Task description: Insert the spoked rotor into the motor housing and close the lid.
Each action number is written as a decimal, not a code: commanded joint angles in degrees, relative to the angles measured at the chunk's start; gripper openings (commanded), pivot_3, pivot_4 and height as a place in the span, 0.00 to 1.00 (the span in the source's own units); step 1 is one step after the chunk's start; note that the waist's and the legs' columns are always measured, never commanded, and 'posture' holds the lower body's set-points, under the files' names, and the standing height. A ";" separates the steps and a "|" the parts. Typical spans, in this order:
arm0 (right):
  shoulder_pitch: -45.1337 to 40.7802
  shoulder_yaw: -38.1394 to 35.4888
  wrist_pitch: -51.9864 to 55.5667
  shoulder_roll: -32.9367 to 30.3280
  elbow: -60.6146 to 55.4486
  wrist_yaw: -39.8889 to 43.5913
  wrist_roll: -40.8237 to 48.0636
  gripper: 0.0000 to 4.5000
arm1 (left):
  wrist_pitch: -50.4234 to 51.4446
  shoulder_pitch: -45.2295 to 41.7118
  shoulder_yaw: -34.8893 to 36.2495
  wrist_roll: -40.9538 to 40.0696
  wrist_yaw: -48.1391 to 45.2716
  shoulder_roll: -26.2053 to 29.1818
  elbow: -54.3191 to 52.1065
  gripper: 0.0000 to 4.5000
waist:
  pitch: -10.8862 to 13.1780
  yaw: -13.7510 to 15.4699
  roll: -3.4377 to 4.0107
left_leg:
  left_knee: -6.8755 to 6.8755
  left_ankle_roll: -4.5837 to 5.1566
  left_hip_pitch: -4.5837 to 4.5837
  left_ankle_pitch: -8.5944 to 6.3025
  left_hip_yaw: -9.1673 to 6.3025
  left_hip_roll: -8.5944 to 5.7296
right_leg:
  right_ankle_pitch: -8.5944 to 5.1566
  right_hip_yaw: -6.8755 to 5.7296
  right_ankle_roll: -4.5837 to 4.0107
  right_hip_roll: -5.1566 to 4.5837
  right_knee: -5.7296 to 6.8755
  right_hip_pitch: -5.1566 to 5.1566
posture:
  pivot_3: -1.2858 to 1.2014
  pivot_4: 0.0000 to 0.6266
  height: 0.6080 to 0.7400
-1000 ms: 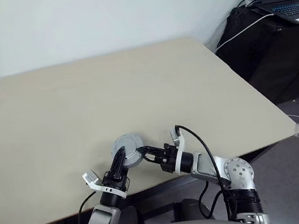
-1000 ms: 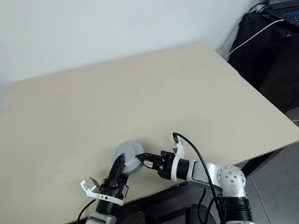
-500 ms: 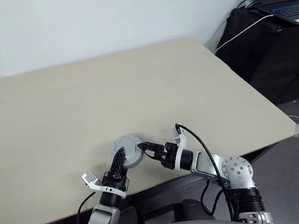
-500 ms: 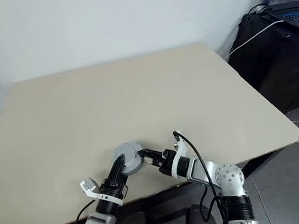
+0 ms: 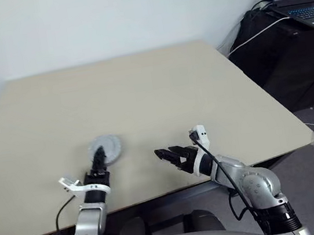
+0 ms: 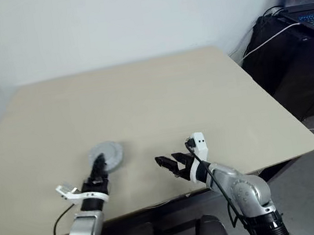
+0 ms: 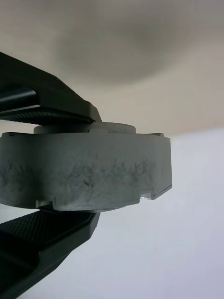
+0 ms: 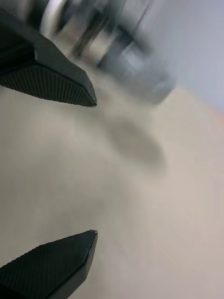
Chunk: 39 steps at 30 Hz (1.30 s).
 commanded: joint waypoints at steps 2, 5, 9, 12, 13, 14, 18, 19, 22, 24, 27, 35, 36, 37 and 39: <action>1.48 5.87 -17.61 -2.00 0.86 7.56 -13.20 1.00 | -3.79 -4.81 2.57 0.54 1.50 -5.16 1.41 0.46 | -0.19 -0.02 -0.32 | 0.01 0.11 0.02 0.05 0.08 -0.02 | 0.02 0.07 0.02 0.01 -0.01 0.02 | 0.52 0.00 1.00; 1.94 6.64 -23.31 -1.71 2.93 9.41 -17.01 1.00 | -5.87 -7.58 4.62 0.85 3.34 -4.92 4.66 0.46 | -0.29 0.02 -0.53 | 0.17 0.08 0.04 0.03 0.03 0.04 | 0.03 0.04 0.05 0.08 0.02 0.07 | 0.52 0.00 1.00; 1.81 6.88 -31.40 -0.52 6.27 10.63 -21.58 1.00 | -6.90 -11.82 7.07 2.13 5.29 -3.80 9.37 0.46 | -0.35 0.04 -0.65 | 0.52 0.07 0.01 -0.04 0.01 0.12 | 0.08 0.04 0.09 0.09 0.12 0.15 | 0.52 0.00 1.00; 1.18 6.82 -34.23 -0.61 8.46 12.22 -23.64 1.00 | -6.90 -15.46 9.07 3.38 6.36 -2.72 13.09 0.46 | -0.37 0.10 -0.68 | 0.68 0.13 -0.02 -0.06 0.02 0.12 | 0.16 0.04 0.15 0.05 0.12 0.21 | 0.52 0.00 1.00; 0.95 6.74 -35.07 -0.66 9.22 12.71 -24.15 1.00 | -6.91 -16.67 9.79 3.64 6.72 -2.42 14.25 0.46 | -0.38 0.11 -0.71 | 0.70 0.15 -0.02 -0.07 0.04 0.12 | 0.17 0.05 0.17 0.03 0.12 0.21 | 0.52 0.00 1.00; 0.82 6.42 -35.82 -0.47 10.04 12.65 -24.64 1.00 | -6.87 -18.00 10.45 4.06 7.12 -2.03 15.56 0.46 | -0.38 0.12 -0.75 | 0.74 0.17 -0.04 -0.08 0.05 0.10 | 0.19 0.05 0.19 0.02 0.12 0.22 | 0.52 0.00 1.00; 0.52 5.98 -37.21 0.03 12.40 12.95 -25.86 1.00 | -5.98 -22.62 12.25 6.28 7.01 -0.50 20.11 0.46 | -0.40 0.13 -0.86 | 0.77 0.21 -0.08 -0.09 0.07 0.08 | 0.28 0.06 0.19 0.00 0.11 0.20 | 0.52 0.00 1.00; 0.59 6.00 -37.48 0.10 12.77 12.98 -26.18 1.00 | -6.01 -23.95 12.68 7.09 7.00 -0.05 21.44 0.46 | -0.41 0.19 -0.86 | 0.77 0.21 -0.08 -0.09 0.08 0.08 | 0.28 0.06 0.18 0.01 0.11 0.19 | 0.52 0.00 1.00; 1.02 5.65 -37.86 0.53 13.43 12.94 -26.36 1.00 | -6.04 -27.36 13.39 9.55 5.55 0.88 24.66 0.46 | -0.41 0.19 -0.86 | 0.76 0.21 -0.08 -0.09 0.07 0.06 | 0.28 0.06 0.18 0.03 0.13 0.19 | 0.52 0.00 1.00; 1.41 5.30 -37.92 0.80 13.66 12.76 -26.41 1.00 | -5.96 -29.64 13.87 10.88 4.97 1.01 26.87 0.46 | -0.41 0.21 -0.87 | 0.77 0.21 -0.08 -0.09 0.08 0.06 | 0.29 0.06 0.18 0.04 0.13 0.20 | 0.52 0.00 1.00; 2.21 4.96 -37.69 1.10 13.30 12.71 -26.49 1.00 | -6.24 -32.96 14.98 12.58 4.58 1.02 30.37 0.46 | -0.42 0.25 -0.88 | 0.78 0.21 -0.08 -0.09 0.09 0.05 | 0.31 0.07 0.20 0.04 0.13 0.21 | 0.52 0.00 1.00; 3.56 4.46 -37.08 1.47 13.23 12.61 -27.32 1.00 | -8.22 -40.86 18.03 18.51 7.05 1.10 39.80 0.46 | -0.43 0.16 -0.90 | 0.81 0.23 -0.08 -0.08 0.10 0.04 | 0.34 0.08 0.24 0.04 0.13 0.23 | 0.52 0.00 1.00; 3.58 4.41 -36.97 1.47 13.22 12.58 -27.42 1.00 | -8.33 -41.60 18.27 19.35 7.42 1.20 40.75 0.46 | -0.43 0.16 -0.90 | 0.81 0.23 -0.08 -0.08 0.10 0.03 | 0.34 0.08 0.24 0.04 0.13 0.23 | 0.52 0.00 1.00; 3.58 4.35 -36.89 1.43 13.20 12.57 -27.49 1.00 | -8.32 -42.23 18.60 19.96 7.64 1.28 41.58 0.46 | -0.43 0.17 -0.90 | 0.81 0.23 -0.09 -0.08 0.10 0.03 | 0.34 0.08 0.24 0.04 0.13 0.22 | 0.52 0.00 1.00; 3.46 4.07 -36.46 1.23 13.06 12.46 -27.58 1.00 | -8.36 -43.36 18.99 21.68 8.76 1.71 43.35 0.46 | -0.43 0.15 -0.90 | 0.81 0.23 -0.09 -0.08 0.10 0.03 | 0.35 0.09 0.25 0.04 0.13 0.23 | 0.52 0.00 1.00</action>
